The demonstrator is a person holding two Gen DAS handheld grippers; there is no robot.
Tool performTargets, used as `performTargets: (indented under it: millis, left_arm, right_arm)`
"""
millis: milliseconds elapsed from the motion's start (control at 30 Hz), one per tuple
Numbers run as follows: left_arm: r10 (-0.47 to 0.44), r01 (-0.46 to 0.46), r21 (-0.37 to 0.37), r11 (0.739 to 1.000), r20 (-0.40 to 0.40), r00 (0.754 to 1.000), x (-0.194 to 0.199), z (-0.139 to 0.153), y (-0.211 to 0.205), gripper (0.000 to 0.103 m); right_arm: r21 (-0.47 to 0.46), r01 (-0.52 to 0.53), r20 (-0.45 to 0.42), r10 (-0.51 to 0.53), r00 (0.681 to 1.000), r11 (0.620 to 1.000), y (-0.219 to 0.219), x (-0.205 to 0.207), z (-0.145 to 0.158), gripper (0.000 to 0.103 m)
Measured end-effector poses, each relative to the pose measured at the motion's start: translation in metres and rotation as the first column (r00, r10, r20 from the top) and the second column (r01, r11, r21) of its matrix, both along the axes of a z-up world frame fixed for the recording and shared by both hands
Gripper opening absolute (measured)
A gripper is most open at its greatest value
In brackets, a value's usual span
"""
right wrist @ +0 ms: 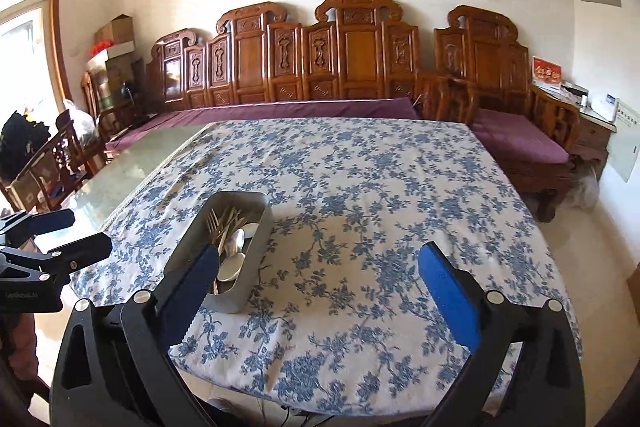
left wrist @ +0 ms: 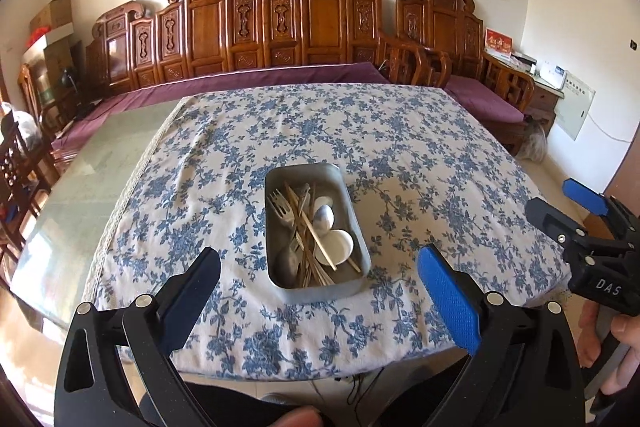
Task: Organize utensils
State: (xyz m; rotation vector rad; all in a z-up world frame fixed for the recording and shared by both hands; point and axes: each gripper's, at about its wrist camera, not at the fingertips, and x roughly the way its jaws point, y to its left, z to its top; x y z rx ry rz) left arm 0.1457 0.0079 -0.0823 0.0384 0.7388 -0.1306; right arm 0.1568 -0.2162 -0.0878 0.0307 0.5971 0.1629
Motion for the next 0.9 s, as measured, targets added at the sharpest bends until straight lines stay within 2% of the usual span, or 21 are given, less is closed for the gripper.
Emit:
performTargets:
  millis: [300, 500, 900]
  left_arm:
    - [-0.003, 0.005, -0.021, 1.000, 0.075, 0.997, -0.029, 0.029, -0.007, 0.095]
    - [-0.004, 0.003, 0.003, 1.000, 0.162, 0.987, -0.051, 0.060, -0.015, 0.095]
    - [0.015, -0.013, -0.009, 1.000, 0.258, 0.966, -0.077, 0.103, -0.019, 0.095]
  right_arm:
    - [-0.020, 0.004, 0.077, -0.002, 0.997, 1.000, 0.000, -0.037, 0.029, 0.100]
    - [0.003, 0.001, 0.132, -0.001, 0.991, 1.000, 0.000, -0.054, 0.056, 0.100]
    - [0.010, -0.004, 0.233, 0.001, 0.972, 1.000, -0.001, -0.082, 0.104, 0.100]
